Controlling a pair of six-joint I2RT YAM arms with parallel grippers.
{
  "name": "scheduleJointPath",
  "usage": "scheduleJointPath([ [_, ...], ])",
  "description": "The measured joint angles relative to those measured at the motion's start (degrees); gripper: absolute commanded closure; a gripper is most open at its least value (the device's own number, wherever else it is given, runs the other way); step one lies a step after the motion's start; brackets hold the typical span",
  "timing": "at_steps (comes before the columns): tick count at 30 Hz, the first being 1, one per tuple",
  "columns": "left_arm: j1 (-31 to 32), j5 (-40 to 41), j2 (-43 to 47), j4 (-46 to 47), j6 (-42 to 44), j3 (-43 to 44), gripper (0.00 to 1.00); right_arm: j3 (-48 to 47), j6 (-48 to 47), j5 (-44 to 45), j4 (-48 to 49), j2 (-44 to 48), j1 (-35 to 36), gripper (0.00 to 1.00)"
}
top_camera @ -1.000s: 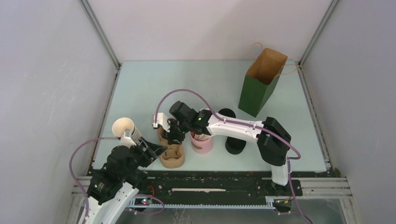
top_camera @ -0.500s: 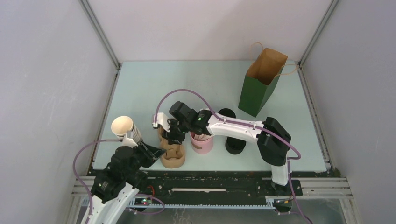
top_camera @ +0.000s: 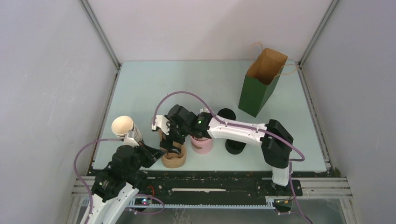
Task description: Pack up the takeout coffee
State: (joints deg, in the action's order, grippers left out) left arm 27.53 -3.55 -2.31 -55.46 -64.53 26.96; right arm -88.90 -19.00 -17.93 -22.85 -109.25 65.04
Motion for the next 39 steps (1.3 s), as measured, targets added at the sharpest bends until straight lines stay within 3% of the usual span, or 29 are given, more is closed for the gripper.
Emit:
scheduleJointPath([
  [6,0.00,-0.13,1.36,0.09,-1.53,0.00,1.00,-1.53,1.03,2.56,-2.75,4.57,1.20,0.00],
  [21,0.00,0.46,1.73,-0.83,-7.58,2.05,1.00,-2.49,12.26,22.97,-2.91,22.27,3.56,0.00],
  [34,0.00,0.96,1.73,-1.16,-7.93,12.31,1.00,4.22,19.19,25.88,-6.86,33.83,1.22,0.01],
  [39,0.00,1.05,0.31,-0.90,-1.88,19.65,1.00,4.22,19.96,23.19,-10.43,37.94,-0.76,0.00],
])
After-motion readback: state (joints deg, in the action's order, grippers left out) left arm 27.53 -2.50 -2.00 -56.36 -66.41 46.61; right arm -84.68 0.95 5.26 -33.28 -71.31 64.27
